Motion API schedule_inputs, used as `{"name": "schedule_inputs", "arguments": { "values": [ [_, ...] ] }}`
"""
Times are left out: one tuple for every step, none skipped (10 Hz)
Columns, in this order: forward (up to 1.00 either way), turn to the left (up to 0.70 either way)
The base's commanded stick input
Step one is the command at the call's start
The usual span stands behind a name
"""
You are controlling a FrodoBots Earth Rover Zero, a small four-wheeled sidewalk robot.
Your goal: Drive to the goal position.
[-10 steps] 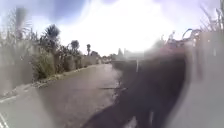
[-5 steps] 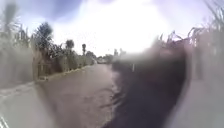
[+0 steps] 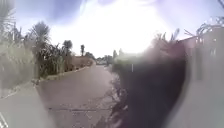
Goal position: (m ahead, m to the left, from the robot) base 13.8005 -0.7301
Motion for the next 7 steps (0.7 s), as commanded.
{"name": "schedule_inputs", "arguments": {
  "values": [
    [0.85, 0.0],
    [0.85, 0.0],
    [0.85, 0.0],
    [0.85, 0.0],
    [0.85, 0.0],
    [0.85, 0.0],
    [0.85, 0.0]
  ]
}}
